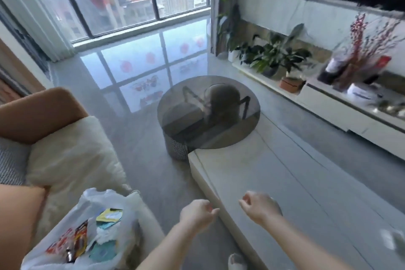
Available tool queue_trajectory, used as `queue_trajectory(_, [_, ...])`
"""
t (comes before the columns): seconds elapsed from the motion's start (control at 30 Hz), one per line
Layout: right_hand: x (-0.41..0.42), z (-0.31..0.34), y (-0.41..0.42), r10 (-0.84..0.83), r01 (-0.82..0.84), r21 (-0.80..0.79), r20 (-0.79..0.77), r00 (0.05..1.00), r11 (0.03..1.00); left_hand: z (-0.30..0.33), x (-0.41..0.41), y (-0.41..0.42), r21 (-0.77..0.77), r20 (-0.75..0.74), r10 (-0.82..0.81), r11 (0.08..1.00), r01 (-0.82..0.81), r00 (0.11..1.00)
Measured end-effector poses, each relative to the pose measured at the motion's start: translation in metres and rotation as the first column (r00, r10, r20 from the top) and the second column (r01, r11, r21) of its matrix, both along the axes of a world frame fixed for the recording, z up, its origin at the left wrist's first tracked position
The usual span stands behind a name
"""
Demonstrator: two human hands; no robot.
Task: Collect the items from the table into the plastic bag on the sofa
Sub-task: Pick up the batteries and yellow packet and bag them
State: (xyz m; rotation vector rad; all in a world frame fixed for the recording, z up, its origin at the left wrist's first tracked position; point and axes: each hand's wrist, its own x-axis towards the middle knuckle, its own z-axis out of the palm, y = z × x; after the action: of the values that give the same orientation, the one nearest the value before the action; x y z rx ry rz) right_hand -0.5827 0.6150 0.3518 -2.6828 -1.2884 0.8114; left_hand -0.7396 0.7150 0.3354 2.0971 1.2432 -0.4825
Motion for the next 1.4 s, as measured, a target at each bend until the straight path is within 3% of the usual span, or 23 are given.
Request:
queue_trajectory(0.23, [0.043,0.000,-0.104,-0.287,0.287,0.025,-0.003,0.958,0.958,0.022,0.078,-0.059,0.052,-0.038,-0.290,0.955,0.292,0.956])
queue_trajectory(0.47, [0.085,0.000,-0.218,-0.418,0.419,0.033,-0.017,0.908,0.908,0.026,0.152,-0.144,0.089,-0.087,-0.477,0.871,0.483,0.875])
queue_trajectory(0.77, [0.156,-0.008,-0.392,-0.542,0.543,0.035,-0.033,0.840,0.839,0.018,0.236,-0.315,0.039,-0.062,-0.551,0.832,0.554,0.832])
queue_trajectory(0.97, [0.198,-0.035,-0.474,-0.665,0.665,-0.026,-0.066,0.744,0.746,0.001,0.290,-0.401,-0.007,-0.076,-0.627,0.778,0.629,0.775])
queue_trajectory(1.4, [0.253,-0.108,-0.532,-0.864,0.868,-0.079,-0.177,0.472,0.490,-0.088,0.384,-0.456,-0.112,-0.092,-0.688,0.726,0.679,0.720])
